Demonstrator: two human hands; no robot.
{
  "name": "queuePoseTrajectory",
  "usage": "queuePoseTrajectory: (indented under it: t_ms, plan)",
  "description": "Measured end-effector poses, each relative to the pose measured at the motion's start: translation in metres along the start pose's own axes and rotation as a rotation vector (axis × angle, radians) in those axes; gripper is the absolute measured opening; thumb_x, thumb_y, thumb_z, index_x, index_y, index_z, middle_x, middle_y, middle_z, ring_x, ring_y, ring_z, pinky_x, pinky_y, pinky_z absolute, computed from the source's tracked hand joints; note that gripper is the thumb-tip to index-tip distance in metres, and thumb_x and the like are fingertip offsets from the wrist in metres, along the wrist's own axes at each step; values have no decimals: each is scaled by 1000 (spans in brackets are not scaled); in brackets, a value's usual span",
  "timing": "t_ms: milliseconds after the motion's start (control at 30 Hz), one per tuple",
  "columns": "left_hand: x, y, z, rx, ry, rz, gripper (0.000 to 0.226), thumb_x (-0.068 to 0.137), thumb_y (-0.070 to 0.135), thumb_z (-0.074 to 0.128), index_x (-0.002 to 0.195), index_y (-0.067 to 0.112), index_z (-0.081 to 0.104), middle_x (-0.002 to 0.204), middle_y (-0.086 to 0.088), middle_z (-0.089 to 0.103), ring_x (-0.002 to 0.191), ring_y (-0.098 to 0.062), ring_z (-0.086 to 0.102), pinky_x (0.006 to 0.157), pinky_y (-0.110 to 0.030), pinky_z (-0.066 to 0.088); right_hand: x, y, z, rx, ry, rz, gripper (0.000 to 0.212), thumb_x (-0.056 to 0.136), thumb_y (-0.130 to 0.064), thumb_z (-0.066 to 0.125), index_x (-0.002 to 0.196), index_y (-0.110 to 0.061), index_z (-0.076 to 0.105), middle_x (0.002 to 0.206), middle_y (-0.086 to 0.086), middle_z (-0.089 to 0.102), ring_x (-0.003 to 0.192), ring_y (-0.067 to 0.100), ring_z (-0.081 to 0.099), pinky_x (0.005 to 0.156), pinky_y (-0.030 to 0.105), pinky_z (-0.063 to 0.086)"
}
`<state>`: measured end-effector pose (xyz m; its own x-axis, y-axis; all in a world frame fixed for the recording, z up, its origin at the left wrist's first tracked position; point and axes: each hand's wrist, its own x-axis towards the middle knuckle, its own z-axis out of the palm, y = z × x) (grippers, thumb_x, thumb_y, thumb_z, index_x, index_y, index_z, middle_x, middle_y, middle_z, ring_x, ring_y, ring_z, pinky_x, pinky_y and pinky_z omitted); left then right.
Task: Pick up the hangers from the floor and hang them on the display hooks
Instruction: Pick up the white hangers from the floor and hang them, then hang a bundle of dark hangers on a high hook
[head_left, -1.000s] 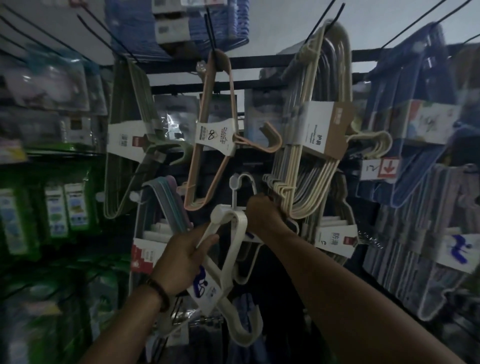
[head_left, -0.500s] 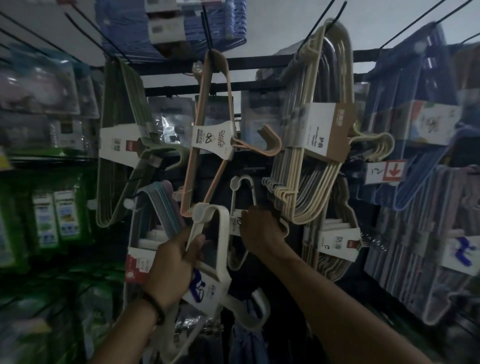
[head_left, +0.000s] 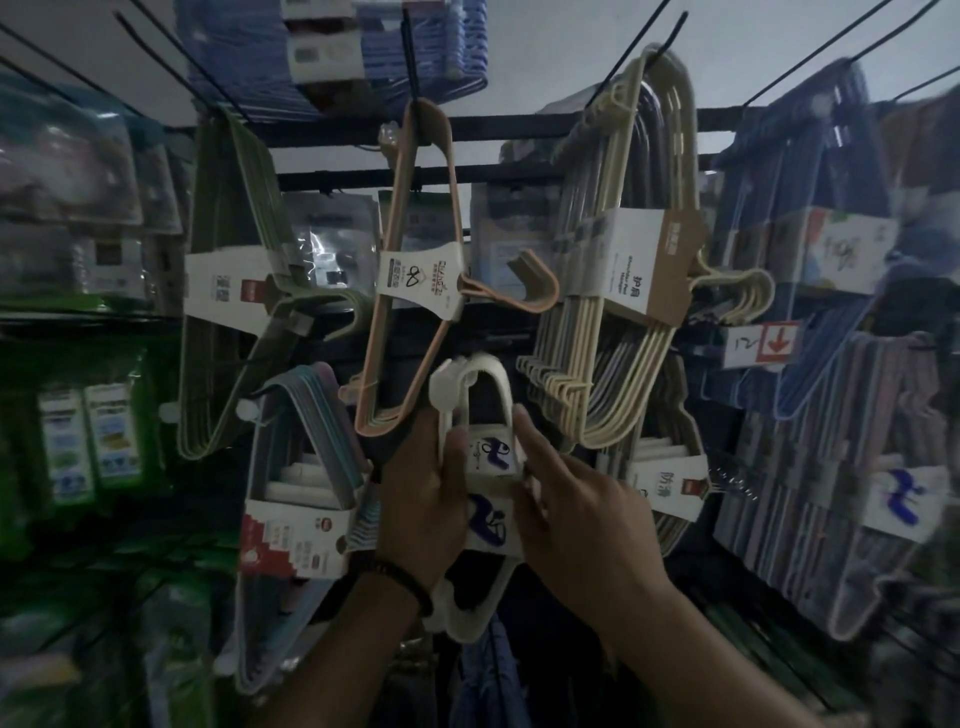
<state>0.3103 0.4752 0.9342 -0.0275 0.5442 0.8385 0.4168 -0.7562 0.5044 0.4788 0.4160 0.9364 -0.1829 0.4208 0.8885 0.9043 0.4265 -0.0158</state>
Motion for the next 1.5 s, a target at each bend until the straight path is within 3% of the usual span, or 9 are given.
queuePoseTrajectory:
  t_ms: [233, 333, 500, 733, 867, 1000, 1167, 1367, 1500]
  plan:
    - [24, -3, 11, 126, -79, -3, 42, 107, 45, 55, 147, 30, 54, 125, 19, 67, 110, 14, 61, 94, -12, 48, 15, 16, 22, -31, -161, 194, 82, 99, -24, 59, 167, -20, 14, 75, 2, 66, 53, 26, 58, 46, 33, 48]
    - [25, -8, 5, 166, -150, -67, 49, 105, 60, 48, 147, 36, 51, 110, 13, 72, 96, 1, 67, 88, -37, 58, 34, 17, 36, -32, -294, 255, 86, 99, -22, 59, 167, -18, 7, 100, 12, 72, 79, 33, 68, 62, 38, 55]
    - [2, -26, -5, 316, -193, -189, 68, 99, 63, 54, 159, 41, 29, 155, 11, 51, 131, -15, 60, 101, -46, 57, 49, 15, 63, -40, -387, 351, 84, 103, -22, 59, 167, -12, 4, 119, 20, 67, 100, 37, 68, 71, 38, 52]
    - [-21, -36, -20, 465, -300, -242, 64, 98, 46, 66, 155, 29, 42, 148, 1, 51, 134, -22, 52, 109, -44, 50, 74, 23, 107, -319, -349, 346, 77, 108, -18, 45, 166, -10, -4, 128, 18, 68, 94, 29, 75, 58, 34, 41]
    - [-34, -30, -23, 517, -344, -214, 34, 99, 45, 64, 130, 32, 65, 136, 8, 57, 123, -15, 56, 103, -36, 52, 74, 31, 123, -368, -348, 370, 87, 92, -25, 72, 164, -10, 26, 98, 13, 76, 60, 23, 70, 46, 27, 37]
    - [-57, -26, -38, 535, -336, -267, 16, 97, 40, 63, 110, 33, 71, 117, 9, 66, 103, -13, 65, 88, -39, 58, 52, 28, 134, -208, -263, 310, 79, 102, -23, 55, 167, -11, 11, 148, 20, 52, 110, 40, 66, 67, 38, 53]
    - [-115, -28, -66, 625, -257, -314, 13, 96, 37, 61, 106, 37, 69, 108, 15, 64, 97, -6, 63, 83, -33, 57, -12, -14, 128, 119, -178, 176, 46, 93, -27, 61, 138, -15, 57, 138, 17, 52, 127, 42, 51, 90, 48, 56]
    - [-269, -25, -120, 677, -364, -850, 17, 93, 41, 52, 78, 45, 58, 74, 7, 63, 68, -18, 62, 61, -41, 55, -121, -112, 134, 531, -667, -112, 16, 98, -38, 56, 101, -26, 65, 88, 0, 67, 76, 24, 64, 57, 34, 47]
    - [-412, 2, -166, 801, -429, -1260, 26, 105, 48, 47, 114, 32, 64, 113, 1, 70, 101, -27, 67, 75, -36, 50, -217, -187, 154, 684, -1161, -351, 31, 101, -47, 49, 92, -20, 62, 82, 3, 67, 74, 23, 65, 63, 41, 55]
